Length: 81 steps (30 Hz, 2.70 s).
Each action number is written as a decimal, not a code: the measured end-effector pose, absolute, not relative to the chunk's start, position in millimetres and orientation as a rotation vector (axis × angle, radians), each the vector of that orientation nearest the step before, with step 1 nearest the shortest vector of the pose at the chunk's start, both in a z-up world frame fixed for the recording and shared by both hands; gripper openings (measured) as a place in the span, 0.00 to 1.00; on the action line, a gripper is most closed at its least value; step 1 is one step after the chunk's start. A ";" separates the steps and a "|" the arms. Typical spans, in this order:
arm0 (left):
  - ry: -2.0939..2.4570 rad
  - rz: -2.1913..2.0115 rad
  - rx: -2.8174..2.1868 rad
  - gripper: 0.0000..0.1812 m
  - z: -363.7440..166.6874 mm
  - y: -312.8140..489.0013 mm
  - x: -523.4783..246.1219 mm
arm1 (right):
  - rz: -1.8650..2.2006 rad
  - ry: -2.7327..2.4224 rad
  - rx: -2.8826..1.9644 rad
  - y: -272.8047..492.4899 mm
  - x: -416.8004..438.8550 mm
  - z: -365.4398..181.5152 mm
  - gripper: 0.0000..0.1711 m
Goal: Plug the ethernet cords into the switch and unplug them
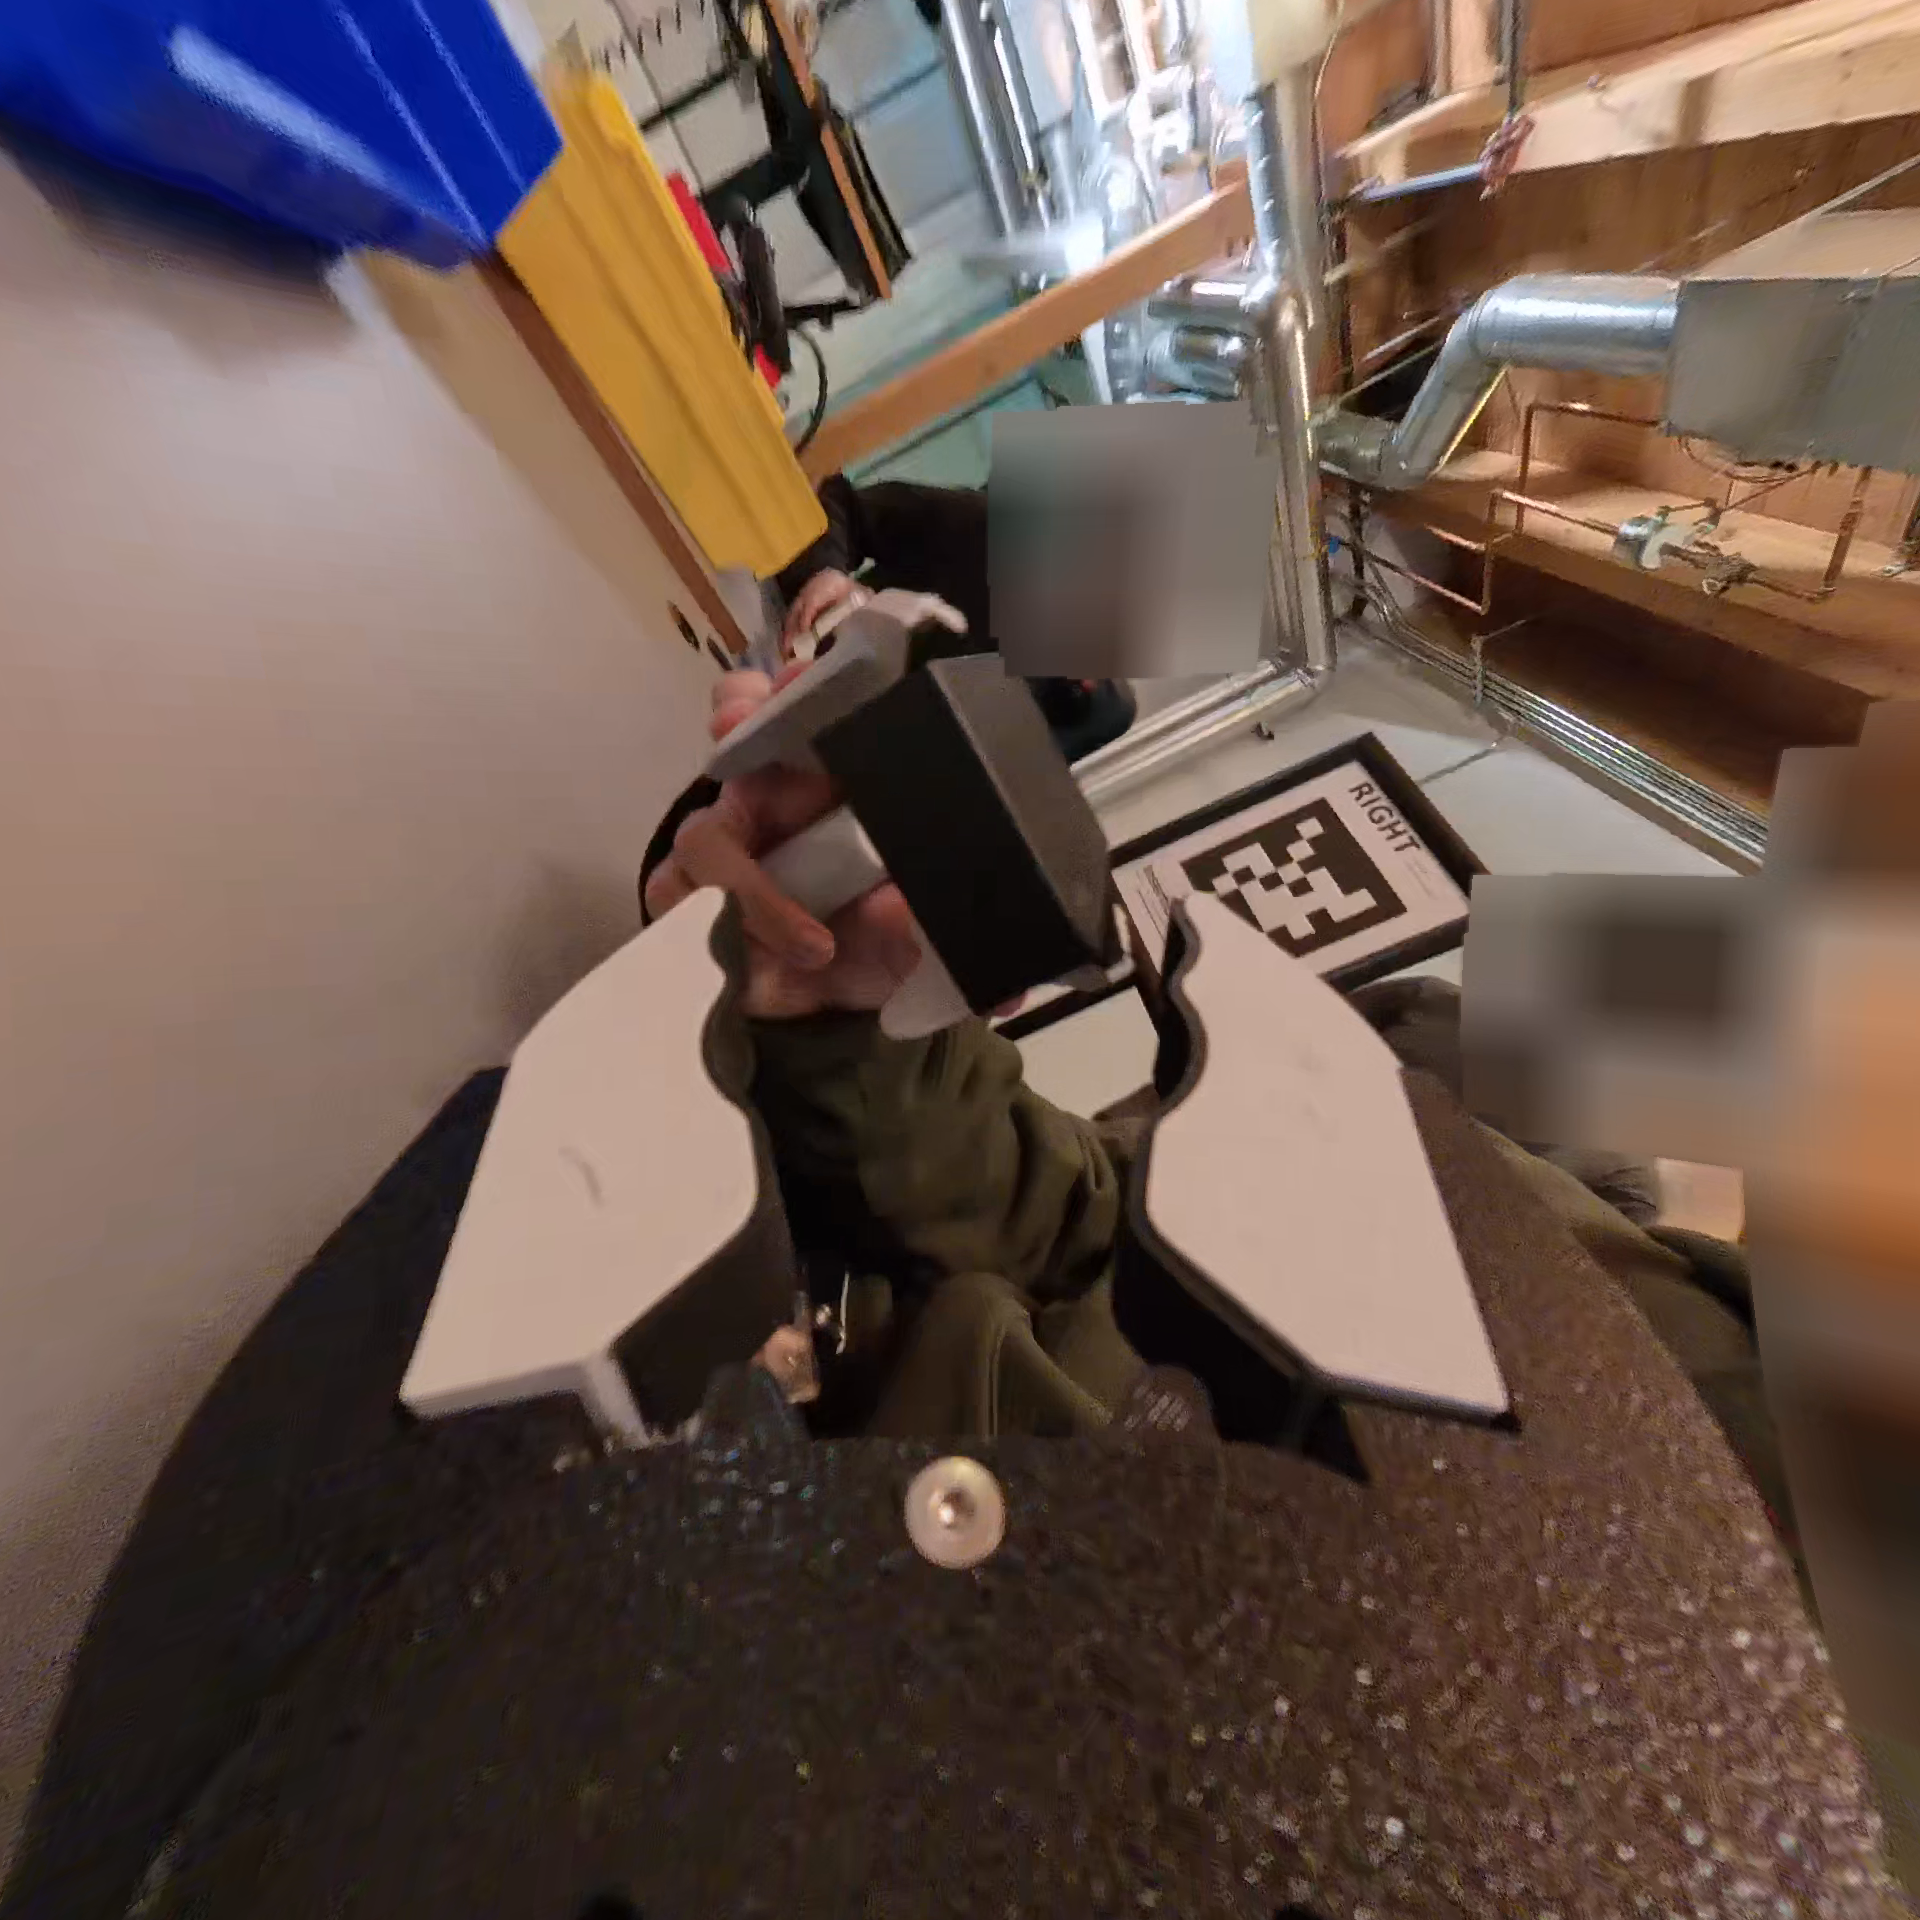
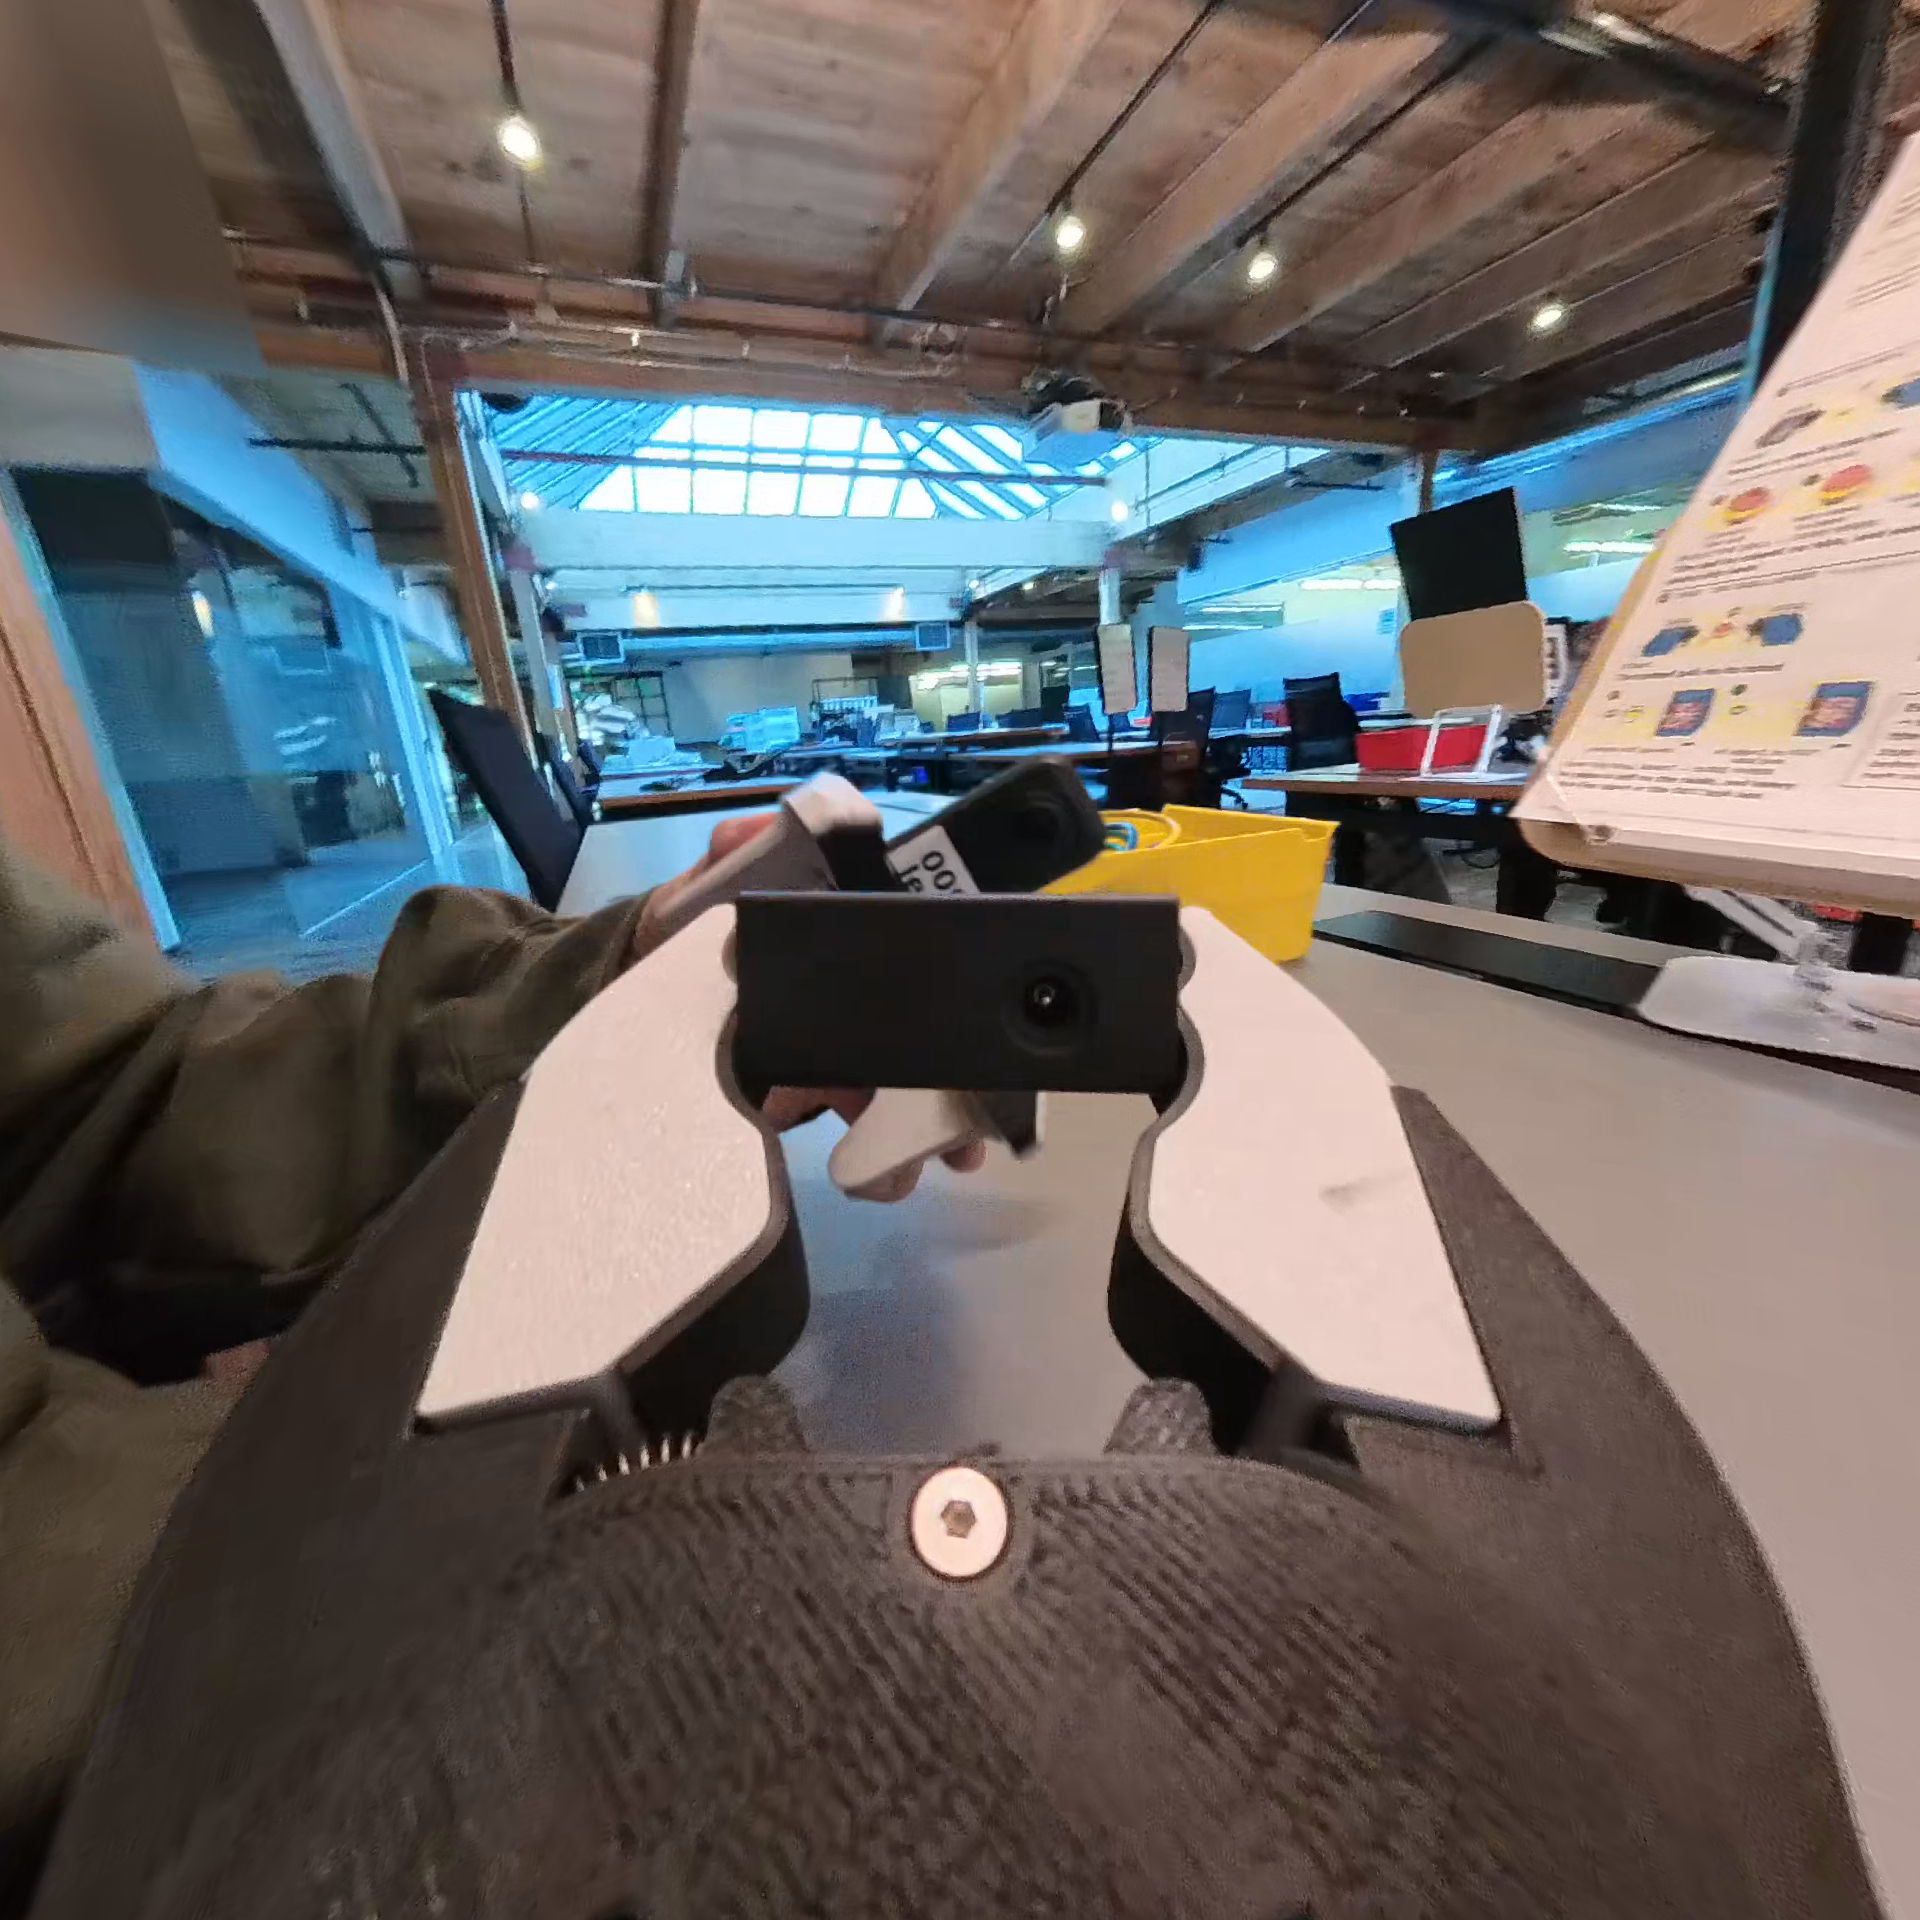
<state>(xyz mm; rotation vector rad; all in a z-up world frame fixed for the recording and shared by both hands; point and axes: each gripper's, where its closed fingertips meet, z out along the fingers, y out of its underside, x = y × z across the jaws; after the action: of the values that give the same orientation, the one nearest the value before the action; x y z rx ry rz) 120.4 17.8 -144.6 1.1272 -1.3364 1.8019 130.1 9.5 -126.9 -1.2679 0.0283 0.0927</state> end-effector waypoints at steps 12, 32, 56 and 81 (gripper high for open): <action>-1.119 1.776 1.179 0.17 -154.5 26.1 130.0 | -0.129 0.126 -1.546 27.4 137.7 -156.3 0.46; -1.127 1.848 1.286 0.15 -152.1 51.9 140.3 | -0.507 0.135 -1.551 30.3 144.0 -155.9 0.36; -1.236 1.835 1.374 0.15 -156.9 62.8 144.6 | -0.516 0.145 -1.527 42.4 146.5 -159.2 0.36; -1.673 2.070 1.505 0.29 -148.3 90.0 153.5 | -0.244 0.383 -1.407 26.3 166.7 -164.3 0.36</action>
<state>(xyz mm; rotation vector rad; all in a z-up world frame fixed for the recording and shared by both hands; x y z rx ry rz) 153.5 90.0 -148.3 1.5054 -1.6735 2.0698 166.7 26.3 -164.3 -1.4070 0.3830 -0.2435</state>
